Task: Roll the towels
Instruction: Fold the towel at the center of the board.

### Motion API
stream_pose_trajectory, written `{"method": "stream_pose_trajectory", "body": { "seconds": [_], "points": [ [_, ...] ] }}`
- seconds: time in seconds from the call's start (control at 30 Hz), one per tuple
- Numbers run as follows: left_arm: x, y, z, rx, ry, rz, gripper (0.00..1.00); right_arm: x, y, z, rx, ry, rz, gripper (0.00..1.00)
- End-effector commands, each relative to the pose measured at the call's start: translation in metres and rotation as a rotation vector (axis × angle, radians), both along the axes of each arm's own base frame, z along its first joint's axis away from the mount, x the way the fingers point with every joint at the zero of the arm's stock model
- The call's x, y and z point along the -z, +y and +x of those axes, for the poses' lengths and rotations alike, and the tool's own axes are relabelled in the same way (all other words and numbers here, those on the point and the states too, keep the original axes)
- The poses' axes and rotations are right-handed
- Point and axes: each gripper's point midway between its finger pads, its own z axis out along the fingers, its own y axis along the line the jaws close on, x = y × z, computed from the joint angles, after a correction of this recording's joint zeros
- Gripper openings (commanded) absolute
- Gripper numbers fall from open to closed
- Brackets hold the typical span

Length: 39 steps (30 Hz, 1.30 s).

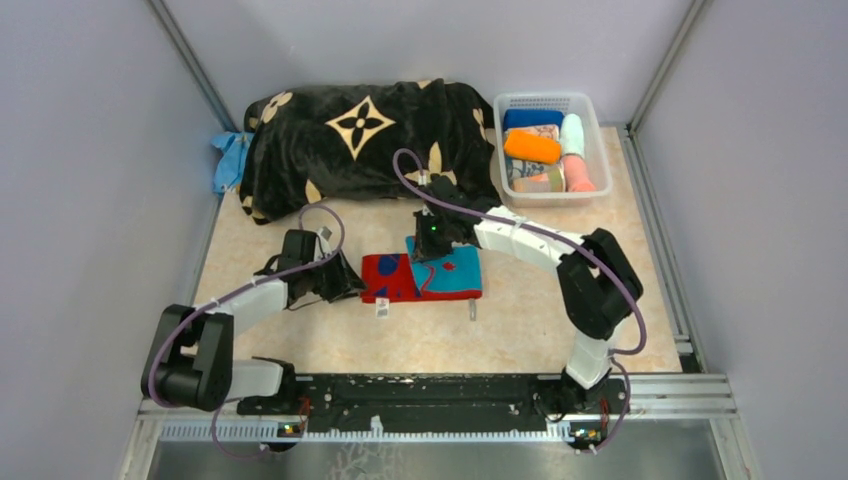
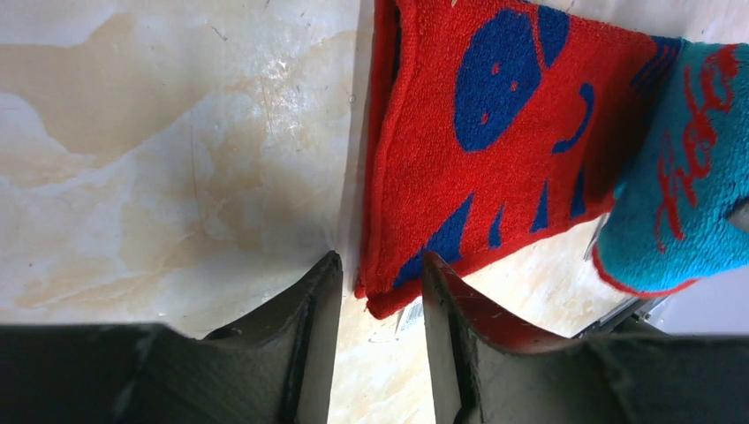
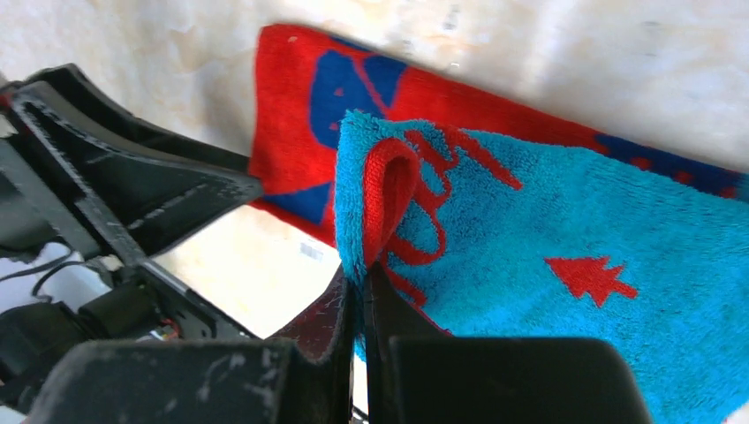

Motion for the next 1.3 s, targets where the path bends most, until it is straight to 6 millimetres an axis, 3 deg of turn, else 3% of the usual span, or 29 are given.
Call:
{"method": "stream_pose_trajectory", "body": {
  "seconds": [0.0, 0.2, 0.63, 0.7, 0.77, 0.93, 1.1, 1.17, 1.27],
  "points": [
    [0.009, 0.002, -0.002, -0.008, -0.001, 0.026, 0.43, -0.033, 0.047, 0.012, 0.01, -0.034, 0.14, 0.0],
    [0.011, 0.002, -0.006, -0.006, 0.002, 0.038, 0.33, -0.03, 0.072, 0.009, 0.009, -0.023, 0.158, 0.0],
    [0.016, -0.001, -0.01, 0.006, 0.013, 0.048, 0.25, 0.016, 0.095, 0.004, 0.013, 0.037, 0.132, 0.03],
    [0.016, 0.0, -0.011, 0.003, 0.014, 0.051, 0.26, 0.014, 0.099, 0.003, 0.001, 0.041, 0.156, 0.09],
    [0.016, 0.0, -0.011, -0.001, 0.017, 0.056, 0.27, 0.007, 0.106, 0.001, -0.025, 0.037, 0.201, 0.25],
    [0.012, 0.008, -0.009, -0.04, 0.008, 0.086, 0.28, -0.026, 0.114, -0.006, -0.088, -0.003, 0.314, 0.36],
    [0.006, 0.021, -0.009, -0.101, -0.004, 0.141, 0.37, -0.046, 0.097, -0.006, -0.111, -0.074, 0.316, 0.38],
    [-0.001, 0.027, -0.009, -0.121, -0.011, 0.168, 0.41, -0.05, 0.076, -0.002, -0.093, -0.109, 0.314, 0.39],
    [-0.018, 0.032, -0.005, -0.142, -0.049, 0.185, 0.47, -0.041, 0.038, 0.003, -0.045, -0.126, 0.307, 0.4]
  ]
}}
